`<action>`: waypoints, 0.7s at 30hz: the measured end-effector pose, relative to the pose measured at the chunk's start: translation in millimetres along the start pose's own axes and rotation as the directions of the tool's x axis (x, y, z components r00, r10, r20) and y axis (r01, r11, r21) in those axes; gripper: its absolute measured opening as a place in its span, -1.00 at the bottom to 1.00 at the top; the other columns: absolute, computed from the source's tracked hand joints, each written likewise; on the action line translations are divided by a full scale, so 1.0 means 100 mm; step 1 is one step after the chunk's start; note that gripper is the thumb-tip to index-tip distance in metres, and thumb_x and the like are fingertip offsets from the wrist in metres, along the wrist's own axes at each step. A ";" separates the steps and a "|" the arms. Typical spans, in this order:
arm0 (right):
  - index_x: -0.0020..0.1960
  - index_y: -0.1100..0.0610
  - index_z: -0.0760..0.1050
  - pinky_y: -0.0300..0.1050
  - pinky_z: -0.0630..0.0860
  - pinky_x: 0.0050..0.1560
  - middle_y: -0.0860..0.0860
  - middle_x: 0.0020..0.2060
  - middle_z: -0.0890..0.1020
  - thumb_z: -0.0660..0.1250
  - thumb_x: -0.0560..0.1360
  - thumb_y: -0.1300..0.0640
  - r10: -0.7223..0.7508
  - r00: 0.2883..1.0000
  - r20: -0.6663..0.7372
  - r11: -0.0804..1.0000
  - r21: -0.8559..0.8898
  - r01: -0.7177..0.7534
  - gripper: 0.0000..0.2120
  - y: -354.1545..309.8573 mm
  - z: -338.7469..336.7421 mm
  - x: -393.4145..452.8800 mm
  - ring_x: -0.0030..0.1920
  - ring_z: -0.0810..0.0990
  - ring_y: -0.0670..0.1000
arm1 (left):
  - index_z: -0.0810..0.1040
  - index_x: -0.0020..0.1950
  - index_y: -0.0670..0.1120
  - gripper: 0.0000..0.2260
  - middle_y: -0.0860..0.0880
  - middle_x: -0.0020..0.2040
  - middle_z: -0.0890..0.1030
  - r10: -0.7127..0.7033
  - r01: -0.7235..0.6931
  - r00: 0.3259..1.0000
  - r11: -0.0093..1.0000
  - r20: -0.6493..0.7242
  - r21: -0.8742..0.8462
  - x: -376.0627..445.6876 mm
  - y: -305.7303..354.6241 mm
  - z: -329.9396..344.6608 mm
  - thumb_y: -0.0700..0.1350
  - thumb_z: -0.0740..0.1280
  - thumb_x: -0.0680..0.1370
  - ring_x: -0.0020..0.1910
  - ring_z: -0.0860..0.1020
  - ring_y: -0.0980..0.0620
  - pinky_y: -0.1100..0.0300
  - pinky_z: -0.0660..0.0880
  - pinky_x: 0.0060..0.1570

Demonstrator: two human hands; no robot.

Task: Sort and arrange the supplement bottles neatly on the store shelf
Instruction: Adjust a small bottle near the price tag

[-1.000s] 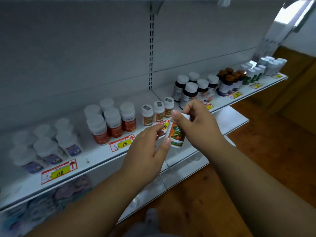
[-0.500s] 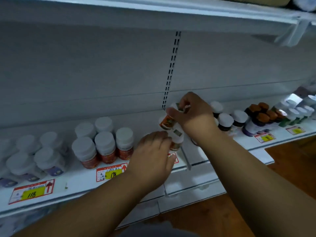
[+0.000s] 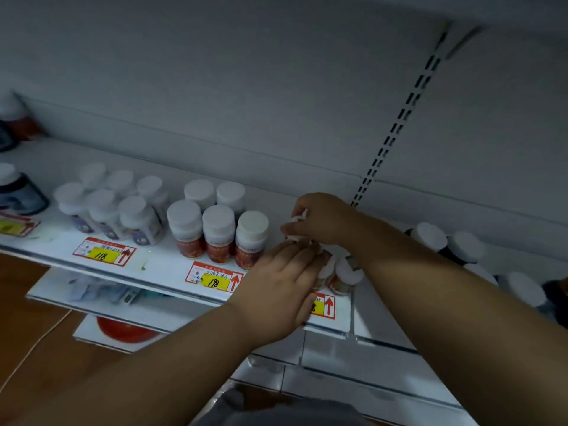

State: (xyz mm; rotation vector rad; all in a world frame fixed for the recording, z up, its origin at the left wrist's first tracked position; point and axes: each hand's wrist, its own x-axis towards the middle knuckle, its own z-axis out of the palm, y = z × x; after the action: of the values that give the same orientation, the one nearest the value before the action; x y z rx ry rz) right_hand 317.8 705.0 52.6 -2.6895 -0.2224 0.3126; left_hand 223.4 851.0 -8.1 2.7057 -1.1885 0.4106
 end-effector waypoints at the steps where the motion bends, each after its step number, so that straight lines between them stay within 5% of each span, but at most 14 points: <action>1: 0.07 0.13 0.58 -0.19 0.32 -0.16 -0.01 -0.11 0.52 0.47 0.39 -0.14 -0.012 0.999 0.037 1.000 -0.018 0.012 -0.59 0.00 -0.01 0.02 -0.09 0.48 -0.03 | 0.38 0.42 -0.16 -0.46 -0.17 0.35 0.44 0.000 0.000 1.000 1.000 -0.004 -0.003 0.00 0.00 0.00 0.08 0.27 0.51 0.32 0.37 -0.16 -0.02 0.23 0.37; 9: -0.05 0.18 0.63 -0.13 0.55 -0.22 0.10 -0.16 0.67 0.39 0.49 -0.08 -0.026 0.995 0.095 0.999 0.039 0.022 -0.70 0.04 -0.06 0.03 -0.27 0.64 0.05 | 0.37 0.43 -0.15 -0.43 -0.16 0.39 0.41 -0.014 0.015 1.000 0.999 0.006 -0.032 0.00 0.00 0.01 0.08 0.28 0.48 0.37 0.34 -0.15 -0.06 0.27 0.37; 15: 0.01 0.16 0.61 -0.17 0.34 -0.16 0.08 -0.06 0.63 0.32 0.52 -0.11 -0.018 0.999 0.036 1.000 -0.019 0.019 -0.67 0.04 -0.01 -0.02 -0.13 0.52 -0.01 | 0.35 0.46 -0.13 -0.43 -0.14 0.42 0.40 -0.022 0.023 0.999 0.999 0.035 -0.028 -0.01 -0.01 0.01 0.10 0.27 0.50 0.39 0.34 -0.14 -0.06 0.29 0.37; 21: 0.11 0.11 0.51 -0.11 0.37 -0.13 0.07 0.00 0.56 0.24 0.56 -0.11 -0.099 0.973 -0.208 0.995 -0.038 0.093 -0.69 0.05 -0.03 -0.22 -0.05 0.53 0.04 | 0.35 0.44 -0.14 -0.46 -0.14 0.38 0.41 -0.112 0.106 0.993 0.987 -0.042 -0.119 -0.03 -0.02 -0.17 0.08 0.28 0.53 0.39 0.35 -0.12 -0.03 0.28 0.38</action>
State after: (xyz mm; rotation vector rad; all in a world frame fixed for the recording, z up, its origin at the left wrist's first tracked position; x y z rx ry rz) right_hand 298.1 694.9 56.8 -2.7030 -0.2931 -0.0040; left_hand 219.4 858.8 7.3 2.6301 -1.0132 0.3774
